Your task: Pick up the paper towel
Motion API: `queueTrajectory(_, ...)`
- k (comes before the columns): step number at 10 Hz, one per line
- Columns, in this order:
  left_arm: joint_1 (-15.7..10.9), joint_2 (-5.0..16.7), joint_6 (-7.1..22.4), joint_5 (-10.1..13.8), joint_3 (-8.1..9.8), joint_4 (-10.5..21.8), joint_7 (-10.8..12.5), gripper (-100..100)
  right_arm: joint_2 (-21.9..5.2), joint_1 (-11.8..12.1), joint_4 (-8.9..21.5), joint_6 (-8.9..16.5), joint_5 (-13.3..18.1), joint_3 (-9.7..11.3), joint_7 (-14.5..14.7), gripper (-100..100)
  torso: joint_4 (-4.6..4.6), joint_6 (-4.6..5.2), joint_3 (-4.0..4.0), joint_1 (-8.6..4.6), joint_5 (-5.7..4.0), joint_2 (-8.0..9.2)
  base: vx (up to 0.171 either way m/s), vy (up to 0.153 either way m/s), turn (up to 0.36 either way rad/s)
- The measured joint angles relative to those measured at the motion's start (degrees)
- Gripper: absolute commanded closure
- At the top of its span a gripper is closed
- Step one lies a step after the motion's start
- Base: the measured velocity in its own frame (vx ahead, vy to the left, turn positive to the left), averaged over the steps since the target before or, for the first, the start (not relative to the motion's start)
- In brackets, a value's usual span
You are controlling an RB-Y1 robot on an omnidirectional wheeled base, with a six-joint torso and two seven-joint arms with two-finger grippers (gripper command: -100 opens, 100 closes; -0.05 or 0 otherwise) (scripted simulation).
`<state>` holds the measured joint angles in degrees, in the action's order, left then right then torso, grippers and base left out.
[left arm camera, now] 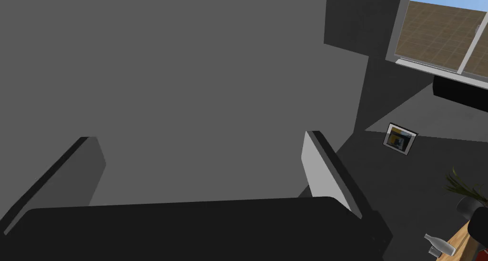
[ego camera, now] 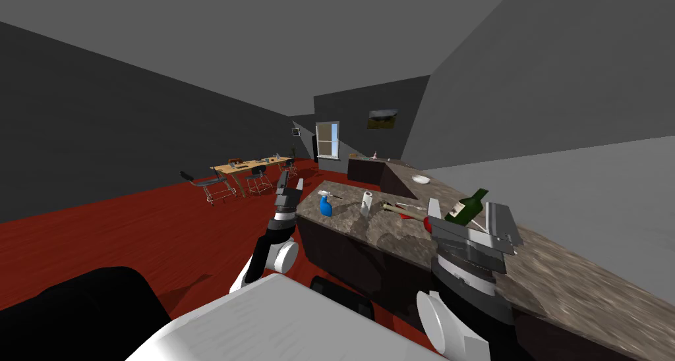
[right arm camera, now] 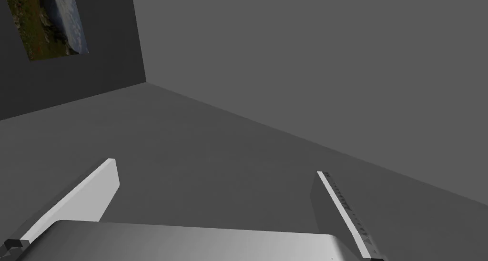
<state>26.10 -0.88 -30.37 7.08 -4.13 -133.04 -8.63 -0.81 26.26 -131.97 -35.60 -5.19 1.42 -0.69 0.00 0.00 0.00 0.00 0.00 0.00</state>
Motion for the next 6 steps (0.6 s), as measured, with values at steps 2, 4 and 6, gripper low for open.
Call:
queueTrajectory(2,-0.01,-0.01,0.00,0.00,-0.01,0.00,0.00,0,-2.03,0.14,0.77,0.59,0.62,-0.29,0.53,-100,0.03,0.00,0.08,0.24,0.05,0.15,-0.051,0.092,0.025)
queueTrajectory(4,-0.01,-0.01,0.00,0.00,-0.01,0.00,0.00,0,-4.14,-0.08,2.69,1.61,1.80,-0.83,1.61,-100,0.06,-0.01,0.17,0.48,0.11,0.30,-0.086,0.138,0.032)
queueTrajectory(6,-0.01,-0.02,0.00,0.00,-0.02,0.00,0.00,0,-6.30,-1.03,5.35,3.75,3.07,-2.32,2.81,-100,0.07,-0.01,0.20,0.67,0.14,0.35,-0.109,0.206,0.036)
